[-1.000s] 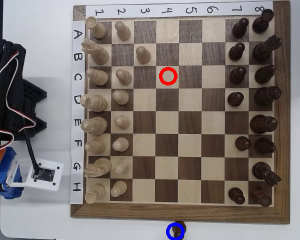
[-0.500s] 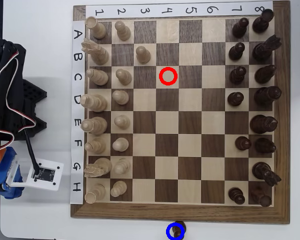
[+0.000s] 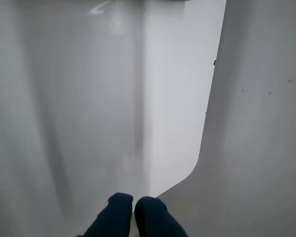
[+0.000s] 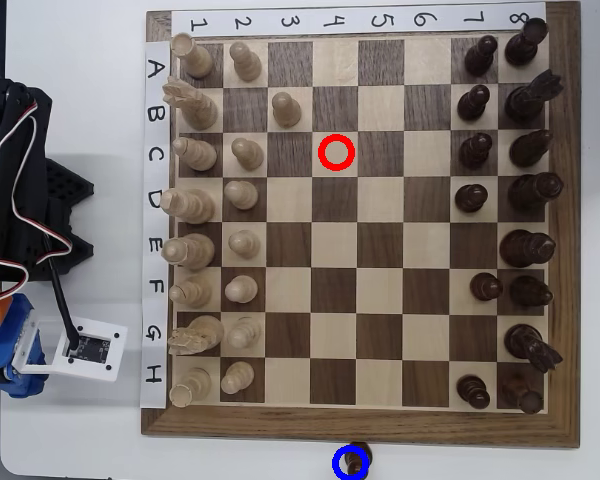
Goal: Move the piece to destination
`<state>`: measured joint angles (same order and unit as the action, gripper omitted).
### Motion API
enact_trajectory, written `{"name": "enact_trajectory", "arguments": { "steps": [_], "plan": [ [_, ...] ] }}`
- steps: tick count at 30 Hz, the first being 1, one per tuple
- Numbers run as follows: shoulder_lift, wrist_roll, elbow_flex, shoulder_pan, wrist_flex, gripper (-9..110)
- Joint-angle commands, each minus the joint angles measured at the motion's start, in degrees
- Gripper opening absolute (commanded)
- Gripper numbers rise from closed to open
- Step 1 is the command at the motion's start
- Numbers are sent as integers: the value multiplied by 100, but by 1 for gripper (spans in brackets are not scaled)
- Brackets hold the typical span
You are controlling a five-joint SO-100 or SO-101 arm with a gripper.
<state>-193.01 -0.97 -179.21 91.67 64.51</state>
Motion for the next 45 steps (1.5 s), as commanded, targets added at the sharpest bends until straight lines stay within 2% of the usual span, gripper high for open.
{"name": "enact_trajectory", "arguments": {
  "steps": [1, 45],
  "plan": [
    [-325, 105, 35, -53, -105, 1],
    [-325, 220, 35, -167, -105, 1]
  ]
}}
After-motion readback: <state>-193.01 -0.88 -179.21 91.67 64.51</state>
